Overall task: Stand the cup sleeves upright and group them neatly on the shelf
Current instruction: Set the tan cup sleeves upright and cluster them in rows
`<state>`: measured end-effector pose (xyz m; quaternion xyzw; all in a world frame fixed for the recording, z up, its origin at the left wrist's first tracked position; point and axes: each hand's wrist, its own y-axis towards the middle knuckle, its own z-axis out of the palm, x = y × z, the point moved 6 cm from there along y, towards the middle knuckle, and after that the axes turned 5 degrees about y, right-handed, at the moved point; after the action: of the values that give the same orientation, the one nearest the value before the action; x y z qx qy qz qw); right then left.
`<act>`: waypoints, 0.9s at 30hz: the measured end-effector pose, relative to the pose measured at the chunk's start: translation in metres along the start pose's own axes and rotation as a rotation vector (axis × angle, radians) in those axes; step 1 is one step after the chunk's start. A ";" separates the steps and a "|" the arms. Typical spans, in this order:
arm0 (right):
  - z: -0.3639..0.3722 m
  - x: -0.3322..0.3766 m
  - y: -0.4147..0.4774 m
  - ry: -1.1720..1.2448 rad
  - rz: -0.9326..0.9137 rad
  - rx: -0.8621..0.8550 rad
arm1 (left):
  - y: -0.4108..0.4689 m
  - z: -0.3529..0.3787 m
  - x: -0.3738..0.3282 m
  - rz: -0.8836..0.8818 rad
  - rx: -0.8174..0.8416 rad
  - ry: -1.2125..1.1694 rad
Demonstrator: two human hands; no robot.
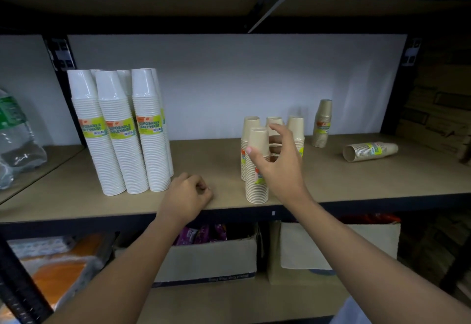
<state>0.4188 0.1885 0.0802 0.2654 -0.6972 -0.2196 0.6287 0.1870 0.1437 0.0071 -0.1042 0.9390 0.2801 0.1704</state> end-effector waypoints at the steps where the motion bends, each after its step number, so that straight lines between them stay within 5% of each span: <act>1: 0.000 -0.006 -0.006 0.006 0.029 0.007 | 0.000 0.000 0.000 -0.001 0.000 0.001; 8: -0.001 -0.050 -0.044 -0.079 0.188 0.145 | -0.002 -0.001 -0.001 0.003 -0.012 -0.014; 27: 0.012 -0.062 -0.033 -0.200 0.164 0.066 | -0.004 -0.003 -0.002 -0.002 -0.014 -0.023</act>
<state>0.4142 0.2034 0.0106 0.2049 -0.7825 -0.1699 0.5629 0.1891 0.1394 0.0081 -0.1030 0.9348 0.2878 0.1806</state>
